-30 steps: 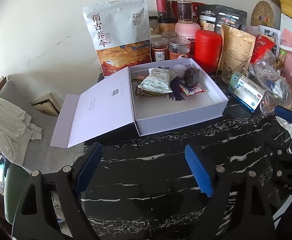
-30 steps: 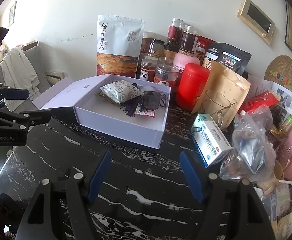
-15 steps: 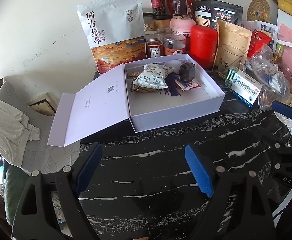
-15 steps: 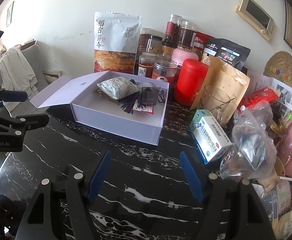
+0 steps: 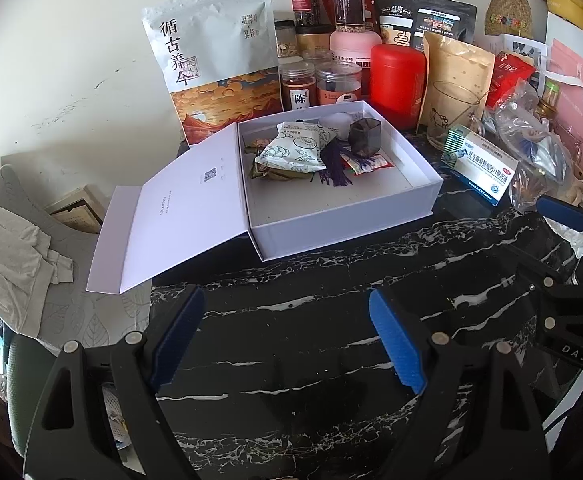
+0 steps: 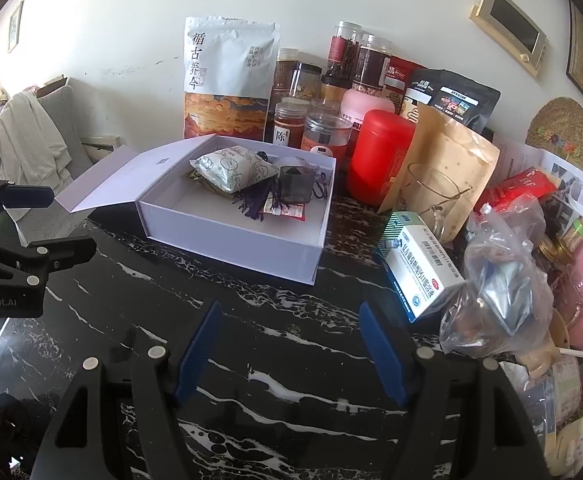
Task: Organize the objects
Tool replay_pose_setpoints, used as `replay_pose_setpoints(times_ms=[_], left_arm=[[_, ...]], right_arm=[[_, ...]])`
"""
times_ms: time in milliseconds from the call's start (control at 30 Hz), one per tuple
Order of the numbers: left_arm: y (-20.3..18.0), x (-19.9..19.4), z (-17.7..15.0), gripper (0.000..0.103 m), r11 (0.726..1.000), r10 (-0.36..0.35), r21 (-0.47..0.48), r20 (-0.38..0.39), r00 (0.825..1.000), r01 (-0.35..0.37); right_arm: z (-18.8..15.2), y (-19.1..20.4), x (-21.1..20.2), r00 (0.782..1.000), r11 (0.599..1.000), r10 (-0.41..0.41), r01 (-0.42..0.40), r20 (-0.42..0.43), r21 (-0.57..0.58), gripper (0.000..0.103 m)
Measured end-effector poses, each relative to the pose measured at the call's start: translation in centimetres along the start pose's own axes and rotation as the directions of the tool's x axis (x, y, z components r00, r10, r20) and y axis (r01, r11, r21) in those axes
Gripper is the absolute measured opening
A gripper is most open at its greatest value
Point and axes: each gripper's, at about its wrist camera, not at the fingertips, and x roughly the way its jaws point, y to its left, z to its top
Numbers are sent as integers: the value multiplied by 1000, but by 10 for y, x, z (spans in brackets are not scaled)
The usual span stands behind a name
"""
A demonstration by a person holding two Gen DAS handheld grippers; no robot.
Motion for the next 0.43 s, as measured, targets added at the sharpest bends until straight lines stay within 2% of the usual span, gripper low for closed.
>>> replay_pose_setpoints(times_ms=[433], left_arm=[[0,7,-5,84,1000,-19,-2,-7,1000,19]], right_arm=[[-7,1,12,999,999,6,-5,-42,38,72]])
